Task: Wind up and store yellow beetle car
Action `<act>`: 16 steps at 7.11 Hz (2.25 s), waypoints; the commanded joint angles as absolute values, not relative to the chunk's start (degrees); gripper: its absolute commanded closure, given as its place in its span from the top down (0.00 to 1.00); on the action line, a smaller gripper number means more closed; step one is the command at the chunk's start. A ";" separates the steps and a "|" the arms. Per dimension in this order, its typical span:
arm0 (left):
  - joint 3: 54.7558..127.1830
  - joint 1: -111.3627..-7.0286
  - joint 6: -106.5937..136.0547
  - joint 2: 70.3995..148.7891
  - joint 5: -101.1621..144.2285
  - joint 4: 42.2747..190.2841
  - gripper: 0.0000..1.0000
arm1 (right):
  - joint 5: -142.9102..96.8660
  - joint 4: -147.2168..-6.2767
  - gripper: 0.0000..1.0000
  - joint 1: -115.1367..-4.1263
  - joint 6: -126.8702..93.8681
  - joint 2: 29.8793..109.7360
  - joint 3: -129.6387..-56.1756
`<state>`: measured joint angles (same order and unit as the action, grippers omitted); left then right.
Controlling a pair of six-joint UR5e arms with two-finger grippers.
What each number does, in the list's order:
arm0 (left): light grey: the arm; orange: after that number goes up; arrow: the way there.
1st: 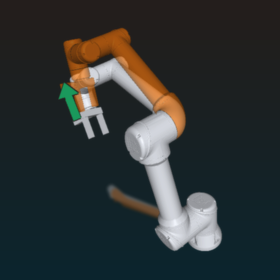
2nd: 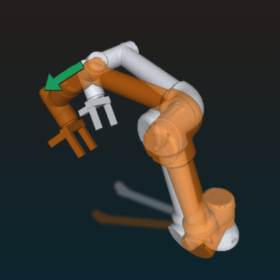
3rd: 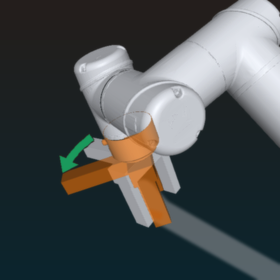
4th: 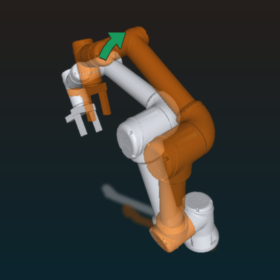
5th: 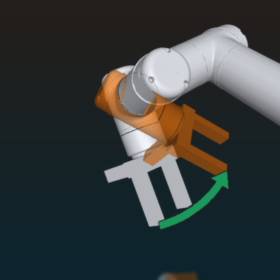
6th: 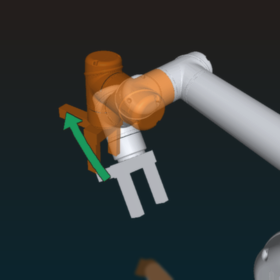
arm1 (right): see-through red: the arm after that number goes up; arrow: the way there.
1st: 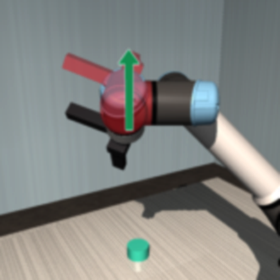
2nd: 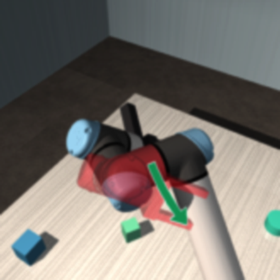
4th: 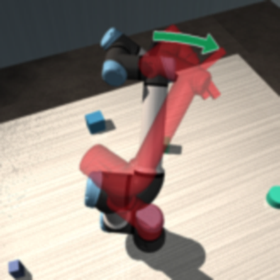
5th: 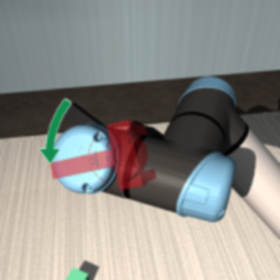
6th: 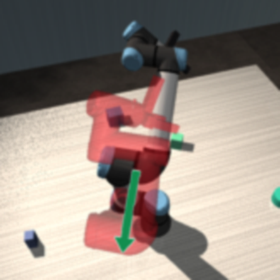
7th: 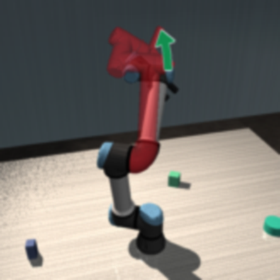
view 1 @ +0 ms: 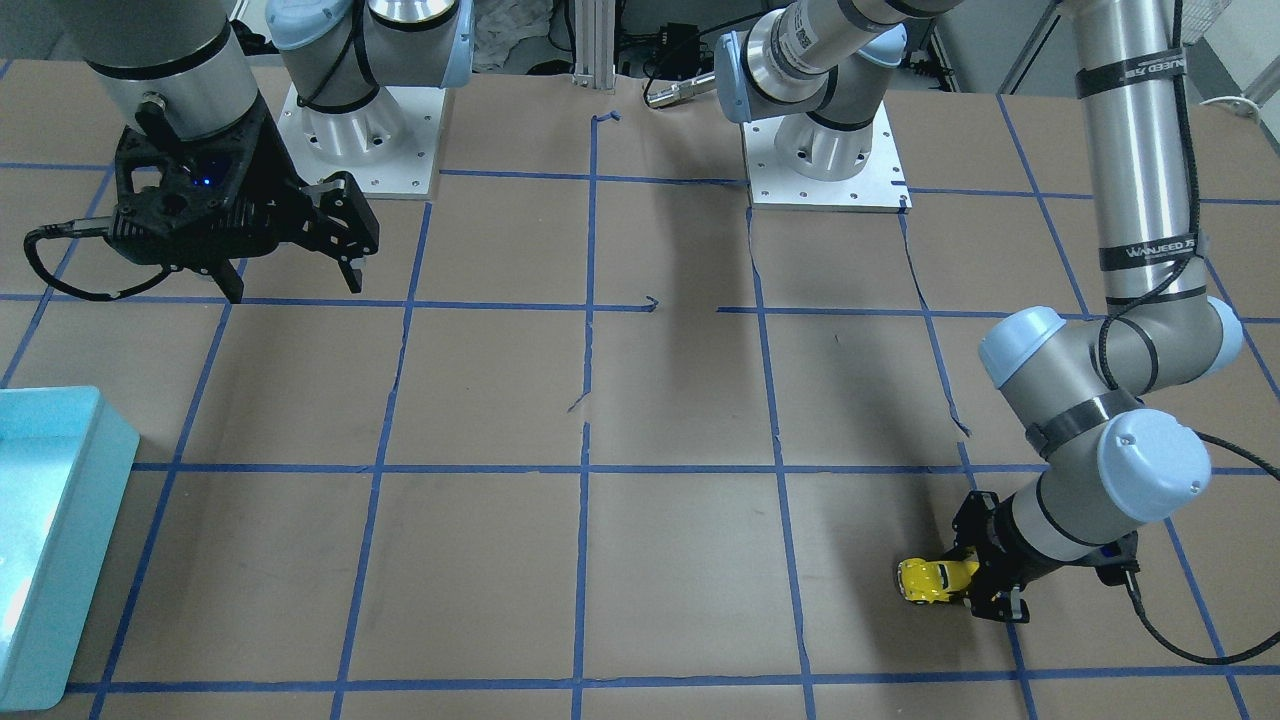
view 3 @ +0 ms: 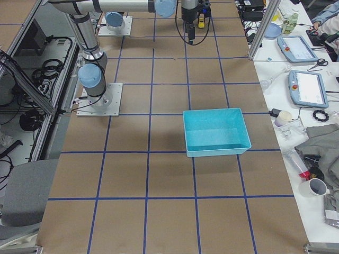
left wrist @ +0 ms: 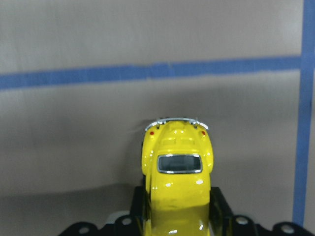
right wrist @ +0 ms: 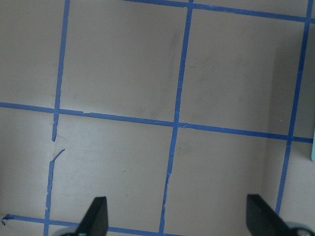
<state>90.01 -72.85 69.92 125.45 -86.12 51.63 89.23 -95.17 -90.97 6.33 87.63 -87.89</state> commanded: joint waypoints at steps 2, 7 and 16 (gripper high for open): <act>89.91 -70.31 68.63 125.77 -86.05 51.16 0.83 | 89.21 -95.10 1.00 -90.97 6.33 87.63 -87.89; 89.38 -73.99 55.90 117.19 -86.12 52.02 0.96 | 89.21 -95.10 1.00 -90.97 6.24 87.54 -87.89; 70.74 -75.93 14.02 99.33 -89.30 94.55 1.00 | 89.12 -95.18 1.00 -90.44 8.16 86.75 -87.98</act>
